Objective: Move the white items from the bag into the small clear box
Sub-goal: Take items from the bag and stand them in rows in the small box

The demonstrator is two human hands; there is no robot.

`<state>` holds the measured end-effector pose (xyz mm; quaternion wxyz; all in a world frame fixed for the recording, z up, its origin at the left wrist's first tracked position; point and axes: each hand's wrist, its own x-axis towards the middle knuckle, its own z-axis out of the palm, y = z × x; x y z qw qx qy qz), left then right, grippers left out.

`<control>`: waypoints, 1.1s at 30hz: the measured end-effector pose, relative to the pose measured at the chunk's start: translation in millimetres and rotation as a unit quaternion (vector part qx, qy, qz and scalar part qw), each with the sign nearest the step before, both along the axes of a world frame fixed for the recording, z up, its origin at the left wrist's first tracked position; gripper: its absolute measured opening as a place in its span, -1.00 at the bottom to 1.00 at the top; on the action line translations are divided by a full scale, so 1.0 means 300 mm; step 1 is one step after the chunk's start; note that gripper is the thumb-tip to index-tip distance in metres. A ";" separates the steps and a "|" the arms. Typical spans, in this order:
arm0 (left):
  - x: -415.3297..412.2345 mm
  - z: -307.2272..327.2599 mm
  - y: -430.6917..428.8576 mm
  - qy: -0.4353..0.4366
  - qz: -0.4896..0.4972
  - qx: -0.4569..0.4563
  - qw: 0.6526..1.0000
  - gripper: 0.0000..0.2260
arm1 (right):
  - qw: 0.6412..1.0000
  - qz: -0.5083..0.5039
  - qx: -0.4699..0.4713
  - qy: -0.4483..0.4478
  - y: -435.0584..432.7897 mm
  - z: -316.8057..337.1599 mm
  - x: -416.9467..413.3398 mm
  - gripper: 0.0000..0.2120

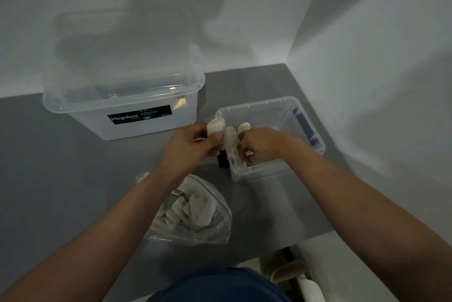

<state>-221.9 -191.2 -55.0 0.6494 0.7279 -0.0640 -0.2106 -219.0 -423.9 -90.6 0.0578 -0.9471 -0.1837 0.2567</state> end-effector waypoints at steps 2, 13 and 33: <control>0.001 0.000 0.001 0.000 -0.002 -0.003 1.000 -0.84 | 0.999 -0.017 0.020 -0.019 -0.007 0.014 -0.007 -0.87; 0.013 -0.008 0.002 0.001 -0.008 -0.003 1.000 -0.84 | 0.996 -0.037 0.065 0.049 0.019 0.051 -0.009 -0.79; 0.005 0.008 -0.039 -0.122 -0.049 0.097 0.987 -0.86 | 0.905 -0.235 0.327 -0.139 0.009 0.275 -0.111 -0.66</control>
